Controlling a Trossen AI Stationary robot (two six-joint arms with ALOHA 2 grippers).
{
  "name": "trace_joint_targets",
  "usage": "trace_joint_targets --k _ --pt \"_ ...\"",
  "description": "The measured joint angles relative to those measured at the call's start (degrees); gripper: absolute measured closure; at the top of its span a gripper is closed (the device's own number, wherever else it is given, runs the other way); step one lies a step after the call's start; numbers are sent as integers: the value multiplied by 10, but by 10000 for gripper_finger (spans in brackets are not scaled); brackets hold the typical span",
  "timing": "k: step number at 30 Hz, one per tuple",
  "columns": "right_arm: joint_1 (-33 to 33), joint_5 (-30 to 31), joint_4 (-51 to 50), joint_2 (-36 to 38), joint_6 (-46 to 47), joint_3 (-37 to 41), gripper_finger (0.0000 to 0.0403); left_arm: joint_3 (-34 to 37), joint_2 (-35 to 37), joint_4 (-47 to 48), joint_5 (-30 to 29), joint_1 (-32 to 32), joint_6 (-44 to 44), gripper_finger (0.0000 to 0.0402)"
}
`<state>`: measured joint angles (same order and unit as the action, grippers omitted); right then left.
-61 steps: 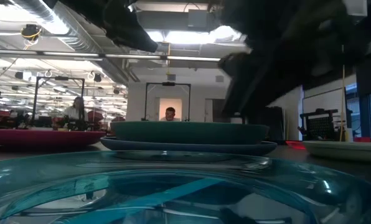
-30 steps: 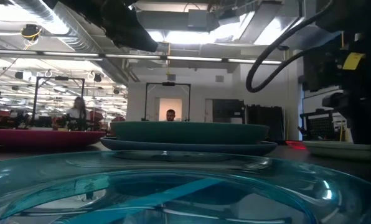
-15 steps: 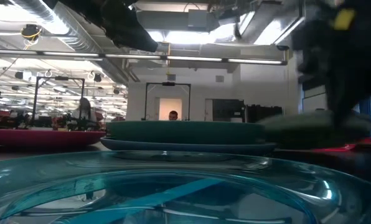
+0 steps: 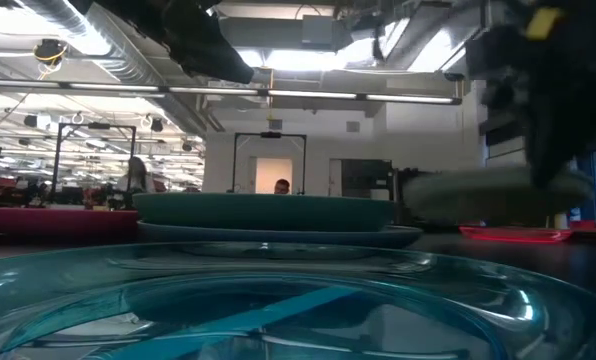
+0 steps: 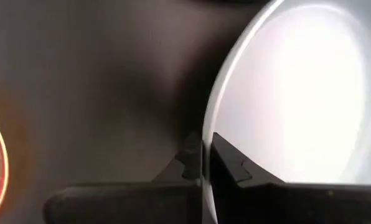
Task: Stack plastic plates
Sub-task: Stack the gray plate on top of the green plate, then stack the pink plate on top of the green plate
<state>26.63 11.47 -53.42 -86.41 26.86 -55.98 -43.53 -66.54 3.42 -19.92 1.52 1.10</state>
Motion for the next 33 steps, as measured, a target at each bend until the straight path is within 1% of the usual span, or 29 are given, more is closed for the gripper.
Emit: trace_joint_targets --k 3,8,13,16,18,21,23,25,28,33 --pt "0 -35 40 0 20 41 399 0 0 0 0 0 3 278" --pt "0 -60 103 0 38 88 390 0 0 0 0 0 3 278" --pt "0 -52 104 0 57 86 375 0 0 0 0 0 4 278" --pt "0 -46 99 0 54 69 347 0 0 0 0 0 5 278" --pt "0 -46 94 0 41 52 320 0 0 0 0 0 8 278" --pt "0 -39 92 0 2 16 278 0 0 7 0 0 14 278" --pt "0 -7 103 0 -33 -8 255 0 0 17 0 0 14 278" --pt "0 32 137 0 -72 -31 236 0 5 21 0 1 14 278" --pt "-8 84 217 0 -144 -48 220 0 25 20 0 4 4 278" --pt "-49 90 389 -14 -239 -48 219 0 80 20 -3 20 -11 278"
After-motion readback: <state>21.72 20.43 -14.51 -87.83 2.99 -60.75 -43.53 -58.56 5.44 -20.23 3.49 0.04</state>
